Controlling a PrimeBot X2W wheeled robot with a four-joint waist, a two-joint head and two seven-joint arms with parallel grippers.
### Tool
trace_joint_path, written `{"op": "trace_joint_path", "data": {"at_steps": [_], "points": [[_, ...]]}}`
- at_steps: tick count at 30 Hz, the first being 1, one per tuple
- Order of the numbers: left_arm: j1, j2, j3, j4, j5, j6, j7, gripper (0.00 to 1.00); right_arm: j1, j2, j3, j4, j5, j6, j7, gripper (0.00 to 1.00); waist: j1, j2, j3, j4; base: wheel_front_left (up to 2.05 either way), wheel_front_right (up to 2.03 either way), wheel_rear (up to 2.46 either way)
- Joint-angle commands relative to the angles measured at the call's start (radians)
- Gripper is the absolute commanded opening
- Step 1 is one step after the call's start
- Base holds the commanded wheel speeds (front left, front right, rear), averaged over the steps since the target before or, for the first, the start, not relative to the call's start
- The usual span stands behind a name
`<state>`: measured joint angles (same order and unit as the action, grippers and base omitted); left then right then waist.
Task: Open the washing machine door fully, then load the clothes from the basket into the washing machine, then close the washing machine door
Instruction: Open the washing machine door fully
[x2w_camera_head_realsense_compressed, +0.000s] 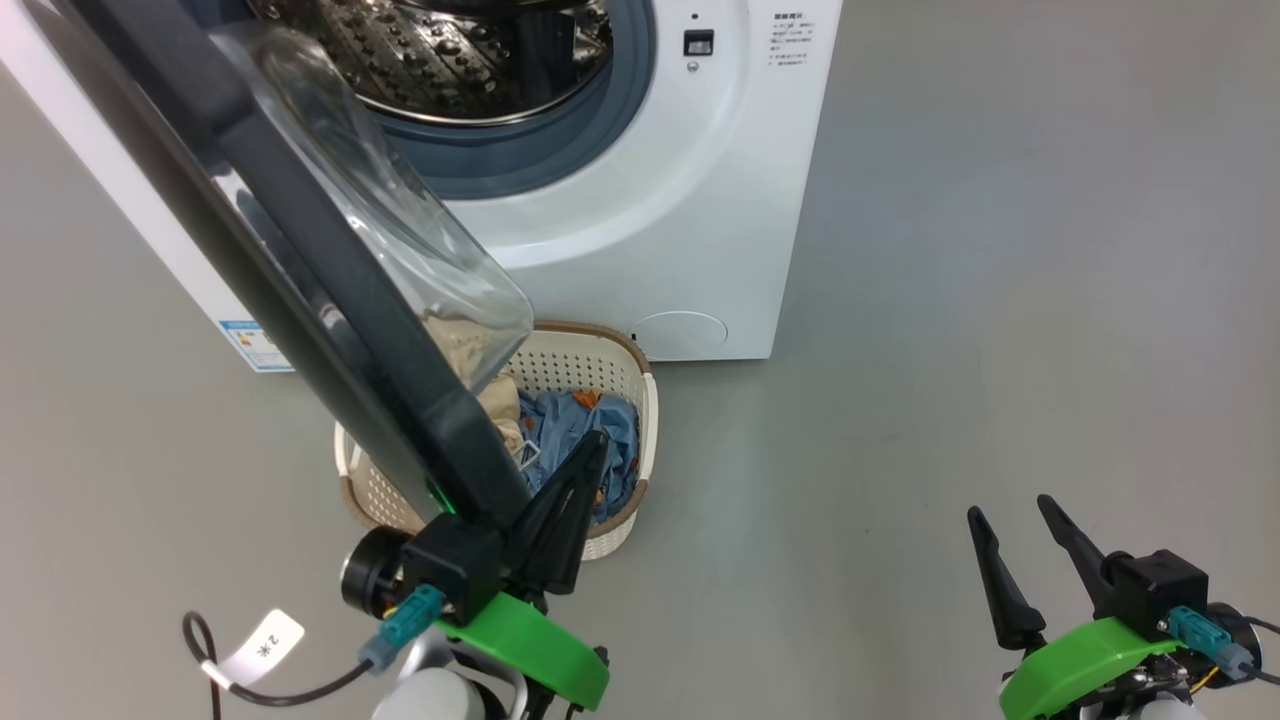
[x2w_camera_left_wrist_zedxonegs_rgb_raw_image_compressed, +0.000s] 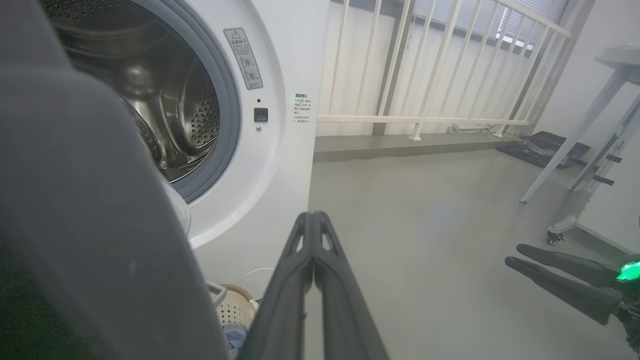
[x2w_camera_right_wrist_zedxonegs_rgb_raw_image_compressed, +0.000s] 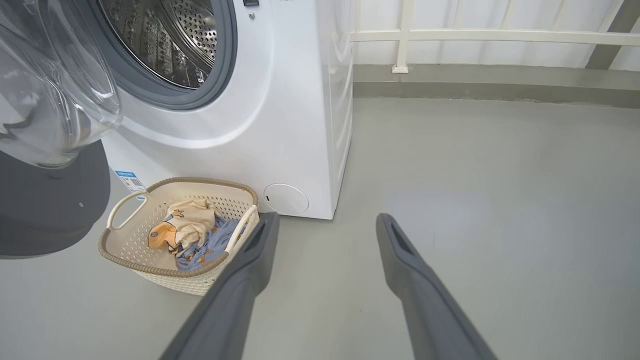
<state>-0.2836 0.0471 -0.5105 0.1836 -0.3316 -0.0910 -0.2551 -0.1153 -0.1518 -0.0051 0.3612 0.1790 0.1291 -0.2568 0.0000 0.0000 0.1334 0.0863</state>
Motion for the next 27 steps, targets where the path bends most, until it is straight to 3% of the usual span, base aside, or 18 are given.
{"op": "trace_joint_path", "data": {"at_steps": [1,10,27], "points": [[-0.035,0.003,0.036,-0.022,-0.005,0.011,-0.007,0.00,-0.029,-0.009,0.024,-0.017,0.003,0.002,-0.005,1.00,0.0000,0.0000,-0.003,0.003,0.00,0.00,0.00],[-0.017,0.003,0.058,-0.011,-0.029,0.059,-0.007,0.00,-0.023,-0.005,0.031,-0.003,0.011,0.002,-0.005,1.00,0.0000,0.0000,-0.014,0.012,0.00,0.00,0.00],[0.024,0.003,0.127,0.029,-0.032,0.095,-0.007,0.00,-0.013,-0.005,0.033,0.005,0.026,0.002,-0.005,1.00,0.0000,0.0000,-0.026,0.034,0.00,0.00,0.00]]}}
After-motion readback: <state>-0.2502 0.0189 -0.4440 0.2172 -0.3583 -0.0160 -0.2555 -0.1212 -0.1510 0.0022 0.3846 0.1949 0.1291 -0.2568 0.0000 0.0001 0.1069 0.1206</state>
